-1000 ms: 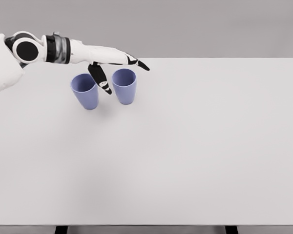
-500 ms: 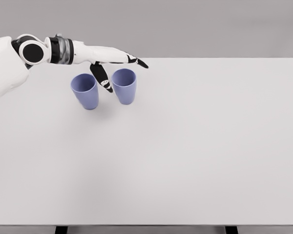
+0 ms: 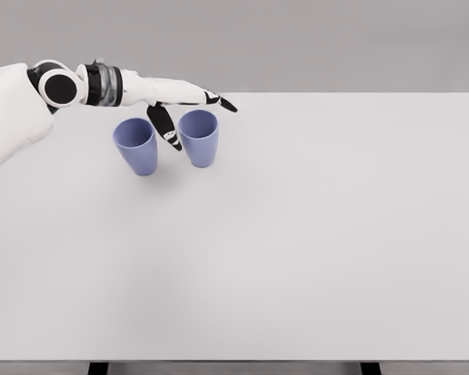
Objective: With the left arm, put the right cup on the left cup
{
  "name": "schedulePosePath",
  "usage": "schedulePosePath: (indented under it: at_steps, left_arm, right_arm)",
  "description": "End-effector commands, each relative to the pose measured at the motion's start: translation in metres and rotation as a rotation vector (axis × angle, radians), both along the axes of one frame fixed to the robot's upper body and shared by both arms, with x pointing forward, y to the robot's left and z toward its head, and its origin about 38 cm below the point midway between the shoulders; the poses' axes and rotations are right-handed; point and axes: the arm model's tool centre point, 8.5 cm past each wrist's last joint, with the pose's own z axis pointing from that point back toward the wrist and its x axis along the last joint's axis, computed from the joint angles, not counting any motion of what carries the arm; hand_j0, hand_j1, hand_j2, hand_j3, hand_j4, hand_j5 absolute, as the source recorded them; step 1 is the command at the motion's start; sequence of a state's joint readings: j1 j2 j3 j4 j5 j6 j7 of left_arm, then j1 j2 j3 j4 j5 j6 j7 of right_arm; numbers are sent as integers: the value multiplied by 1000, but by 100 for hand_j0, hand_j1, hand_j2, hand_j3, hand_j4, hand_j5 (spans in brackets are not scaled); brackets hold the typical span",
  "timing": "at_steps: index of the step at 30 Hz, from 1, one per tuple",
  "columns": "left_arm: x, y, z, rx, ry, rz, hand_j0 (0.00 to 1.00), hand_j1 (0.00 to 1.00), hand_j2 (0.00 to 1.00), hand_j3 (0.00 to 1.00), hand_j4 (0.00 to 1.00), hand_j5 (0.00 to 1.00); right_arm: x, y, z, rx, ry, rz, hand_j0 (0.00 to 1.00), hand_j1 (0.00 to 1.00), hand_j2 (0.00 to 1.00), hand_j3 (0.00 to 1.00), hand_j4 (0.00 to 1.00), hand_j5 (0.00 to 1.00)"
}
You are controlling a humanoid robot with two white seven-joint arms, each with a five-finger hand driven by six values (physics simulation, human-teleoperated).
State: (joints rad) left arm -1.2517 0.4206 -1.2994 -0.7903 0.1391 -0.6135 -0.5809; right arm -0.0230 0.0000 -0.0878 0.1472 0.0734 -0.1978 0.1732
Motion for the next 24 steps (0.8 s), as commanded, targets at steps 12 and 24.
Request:
schedulePosePath:
  at_steps: [12, 24]
  left_arm:
    - [2, -6, -11, 2, 8, 12, 89, 89, 89, 89, 89, 89]
    - [1, 2, -14, -1, 20, 23, 57, 57, 57, 57, 57, 57]
  right_arm:
    - [0, 0, 0, 0, 0, 1, 100, 100, 100, 100, 100, 100]
    - [0, 0, 0, 0, 0, 1, 100, 100, 100, 100, 100, 100]
